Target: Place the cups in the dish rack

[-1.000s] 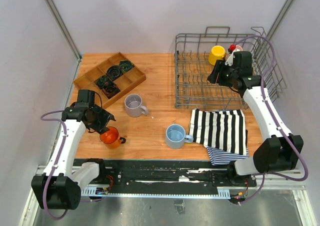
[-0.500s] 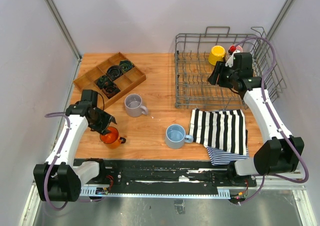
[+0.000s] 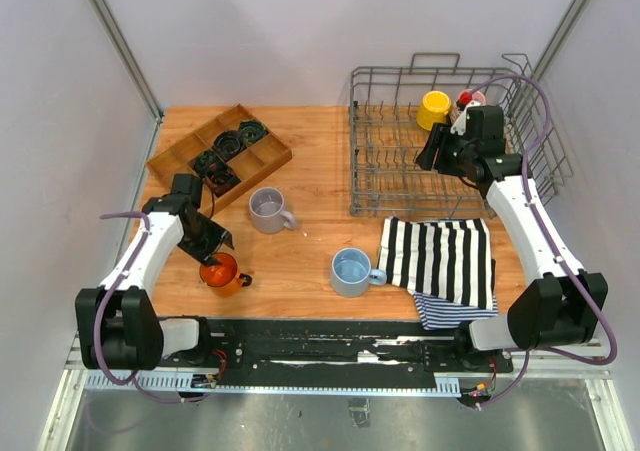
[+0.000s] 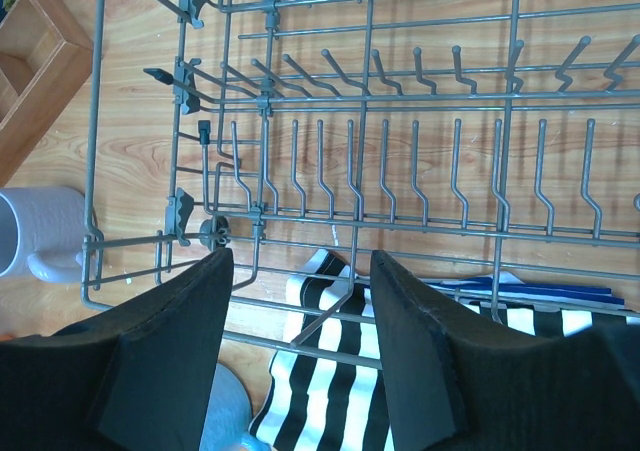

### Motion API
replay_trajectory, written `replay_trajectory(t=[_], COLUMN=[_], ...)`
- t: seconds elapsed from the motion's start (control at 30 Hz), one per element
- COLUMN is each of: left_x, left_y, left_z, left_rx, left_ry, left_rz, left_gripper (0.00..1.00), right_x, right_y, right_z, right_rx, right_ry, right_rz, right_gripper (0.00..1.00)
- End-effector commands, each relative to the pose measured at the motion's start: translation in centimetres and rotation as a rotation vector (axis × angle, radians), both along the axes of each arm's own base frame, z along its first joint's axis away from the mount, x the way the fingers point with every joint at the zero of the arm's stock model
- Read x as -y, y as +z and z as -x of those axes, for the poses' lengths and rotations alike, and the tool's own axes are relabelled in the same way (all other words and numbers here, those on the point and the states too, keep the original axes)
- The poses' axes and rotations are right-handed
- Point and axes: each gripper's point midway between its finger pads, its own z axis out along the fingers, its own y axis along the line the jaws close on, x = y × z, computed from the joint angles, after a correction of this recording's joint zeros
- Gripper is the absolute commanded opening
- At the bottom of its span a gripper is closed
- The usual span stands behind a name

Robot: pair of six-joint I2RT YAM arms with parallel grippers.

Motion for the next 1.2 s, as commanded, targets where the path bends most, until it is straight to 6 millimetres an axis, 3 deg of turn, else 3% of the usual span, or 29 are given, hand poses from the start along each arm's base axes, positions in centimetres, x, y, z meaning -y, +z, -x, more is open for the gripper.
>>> replay_trajectory(t=[0.0, 0.1, 0.27, 0.47, 0.5, 0.53, 0.67, 0.8, 1.03, 1.17], left_x=[-0.7, -0.8, -0.7, -0.1, 0.1, 0.3, 1.4, 2.5, 5.0, 5.4], left_y=[0.3, -0.2, -0.9, -1.4, -1.5, -1.5, -1.0, 1.9, 10.4, 13.3], left_z=[-1.4, -1.2, -0.7, -0.9, -1.0, -1.1, -1.9, -4.3, -9.7, -10.8], left_rx=[0.022, 0.002, -0.021, -0.026, -0.024, -0.021, 0.015, 0.142, 0.449, 0.523], left_ry=[-0.024, -0.039, -0.052, -0.065, -0.070, -0.076, -0.105, -0.123, -0.167, -0.191], left_rz=[-0.035, -0.041, -0.034, -0.003, 0.008, 0.020, 0.078, 0.137, 0.270, 0.294], left_gripper=[0.50, 0.49, 0.38, 0.15, 0.04, 0.01, 0.00, 0.01, 0.00, 0.01], right_x=[0.4, 0.5, 0.6, 0.7, 0.7, 0.7, 0.6, -0.1, -0.6, -1.1], right_y=[0.8, 1.0, 1.3, 1.3, 1.4, 1.3, 1.5, 1.8, 2.1, 2.1], right_z=[0.0, -0.1, -0.2, -0.3, -0.3, -0.3, -0.3, -0.3, -0.5, -0.6], right_rx=[0.038, 0.041, 0.047, 0.049, 0.050, 0.048, 0.052, 0.049, 0.035, 0.026], right_ry=[-0.009, -0.012, -0.015, -0.017, -0.016, -0.017, -0.009, 0.022, 0.044, 0.058], right_rz=[0.014, 0.013, 0.011, 0.012, 0.011, 0.011, 0.007, -0.016, -0.030, -0.048], right_gripper=[0.58, 0.58, 0.58, 0.58, 0.58, 0.58, 0.58, 0.58, 0.58, 0.58])
